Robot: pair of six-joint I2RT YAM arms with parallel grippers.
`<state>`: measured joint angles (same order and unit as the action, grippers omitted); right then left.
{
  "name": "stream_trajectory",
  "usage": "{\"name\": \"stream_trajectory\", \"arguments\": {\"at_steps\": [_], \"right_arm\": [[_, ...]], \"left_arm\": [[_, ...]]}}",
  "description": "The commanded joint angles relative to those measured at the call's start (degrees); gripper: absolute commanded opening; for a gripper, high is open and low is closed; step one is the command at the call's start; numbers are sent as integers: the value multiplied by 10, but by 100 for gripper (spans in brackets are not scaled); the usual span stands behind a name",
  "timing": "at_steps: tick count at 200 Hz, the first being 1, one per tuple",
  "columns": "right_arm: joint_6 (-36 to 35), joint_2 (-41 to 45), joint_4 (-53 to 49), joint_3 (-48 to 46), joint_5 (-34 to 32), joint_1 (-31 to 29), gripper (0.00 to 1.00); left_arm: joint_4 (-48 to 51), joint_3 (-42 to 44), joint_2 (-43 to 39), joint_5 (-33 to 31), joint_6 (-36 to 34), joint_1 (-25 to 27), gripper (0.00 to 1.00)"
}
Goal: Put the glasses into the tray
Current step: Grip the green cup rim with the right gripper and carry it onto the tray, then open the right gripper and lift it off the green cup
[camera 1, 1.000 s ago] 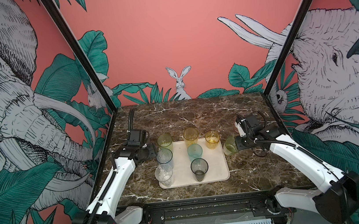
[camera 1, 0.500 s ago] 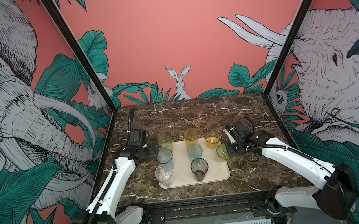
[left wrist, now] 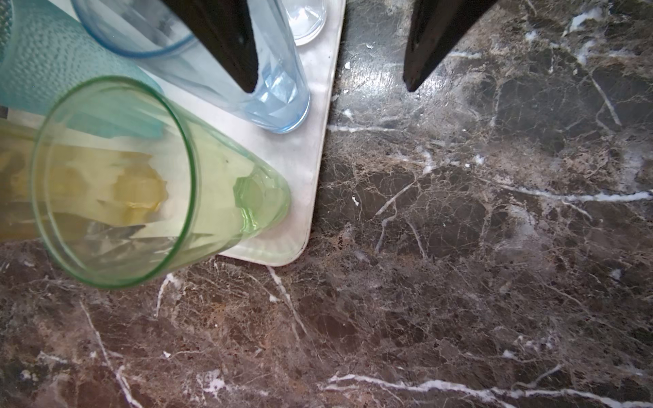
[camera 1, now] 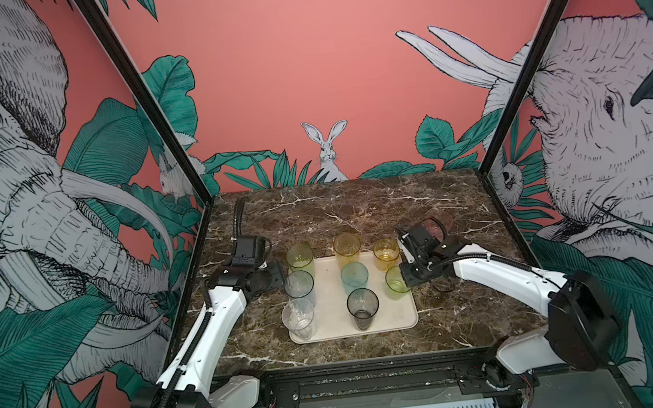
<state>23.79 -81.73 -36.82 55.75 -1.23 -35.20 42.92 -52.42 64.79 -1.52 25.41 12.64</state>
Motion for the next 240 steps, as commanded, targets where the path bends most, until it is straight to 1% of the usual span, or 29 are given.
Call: {"name": "stream_trajectory", "arguments": {"at_steps": [1, 120, 196, 214, 240], "right_arm": [[-2, -3, 15, 14, 0, -3, 0], [-1, -35, 16, 32, -22, -3, 0], [3, -46, 24, 38, -8, -3, 0], [6, -47, 23, 38, -7, -3, 6], [6, -46, 23, 39, -9, -3, 10]], "left_arm": [[5, -5, -13, -3, -1, -3, 67], [2, 2, -10, -5, -2, -3, 67], [0, 8, -10, -6, -2, -3, 67], [0, 9, -10, -6, -2, -3, 67], [0, 11, -10, -6, -2, -3, 67]]}}
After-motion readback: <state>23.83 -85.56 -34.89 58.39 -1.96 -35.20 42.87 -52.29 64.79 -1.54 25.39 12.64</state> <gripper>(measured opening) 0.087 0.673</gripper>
